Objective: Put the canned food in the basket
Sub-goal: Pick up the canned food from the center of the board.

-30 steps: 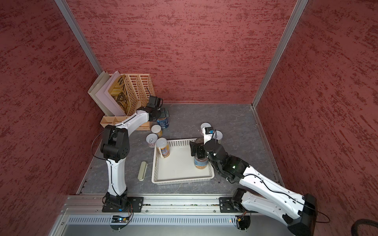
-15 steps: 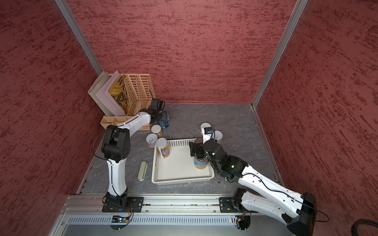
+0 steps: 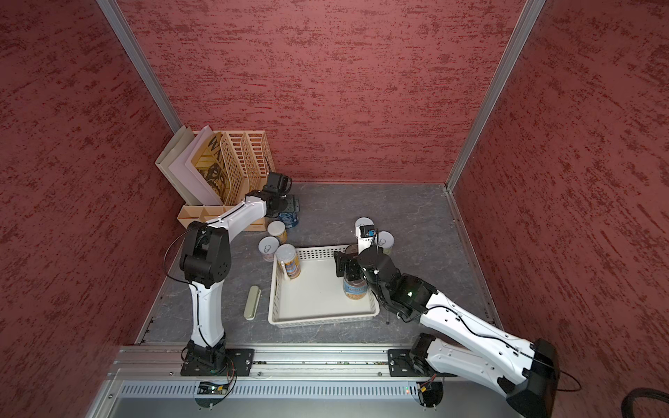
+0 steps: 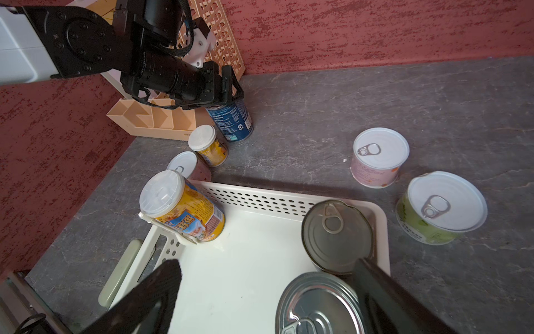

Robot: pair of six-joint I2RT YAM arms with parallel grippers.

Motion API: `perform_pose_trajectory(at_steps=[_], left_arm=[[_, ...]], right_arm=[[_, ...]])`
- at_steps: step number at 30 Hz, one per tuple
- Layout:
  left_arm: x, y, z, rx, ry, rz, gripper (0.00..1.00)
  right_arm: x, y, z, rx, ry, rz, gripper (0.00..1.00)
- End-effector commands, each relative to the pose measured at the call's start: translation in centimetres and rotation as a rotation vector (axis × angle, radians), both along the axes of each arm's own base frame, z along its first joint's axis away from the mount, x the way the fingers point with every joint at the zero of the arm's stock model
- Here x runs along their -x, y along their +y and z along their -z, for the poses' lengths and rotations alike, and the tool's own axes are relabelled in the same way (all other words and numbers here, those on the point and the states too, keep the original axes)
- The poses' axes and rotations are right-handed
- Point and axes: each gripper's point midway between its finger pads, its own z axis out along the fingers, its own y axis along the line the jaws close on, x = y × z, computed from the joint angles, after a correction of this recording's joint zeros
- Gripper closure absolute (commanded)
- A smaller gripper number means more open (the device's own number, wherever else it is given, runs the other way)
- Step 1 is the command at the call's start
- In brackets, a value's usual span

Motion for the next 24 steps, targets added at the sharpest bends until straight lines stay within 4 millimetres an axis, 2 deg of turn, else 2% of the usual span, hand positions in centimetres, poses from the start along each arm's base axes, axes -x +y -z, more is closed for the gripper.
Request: perform_pose_trajectory(at_steps=[1,6,9,14,24], left_arm=[[-0.7,-0.1,-0.4,-0.006,-0.015,-0.003,0.27],[-0.5,-0.4,-0.6,0.001,-0.015,-0.002,0.44],[-0.2,-0.4,-1.3,0.006,-0.022,-0.014,0.64],[0.6,-0.5,-3.9,0.048,-0.046,-0.037,0.66],[3.7,-1.7,-11.5,0.124,-0.156,-0.038,0.66]], right_arm=[[-0.2,0.1,-0.2,-0.024,-0.005,0.001,0.01],[-0.3,0.2,-0.1,-0.025,-0.003,-0.001,0.02],[-0.3,0.3,-0.1,-0.022,-0.003,-0.001,0.02],[-0.4,0.3,0.3,-0.011,0.000,0.002,0.02],[-0.7,0.7,0.9,0.000,0.014,-0.001,0.02]])
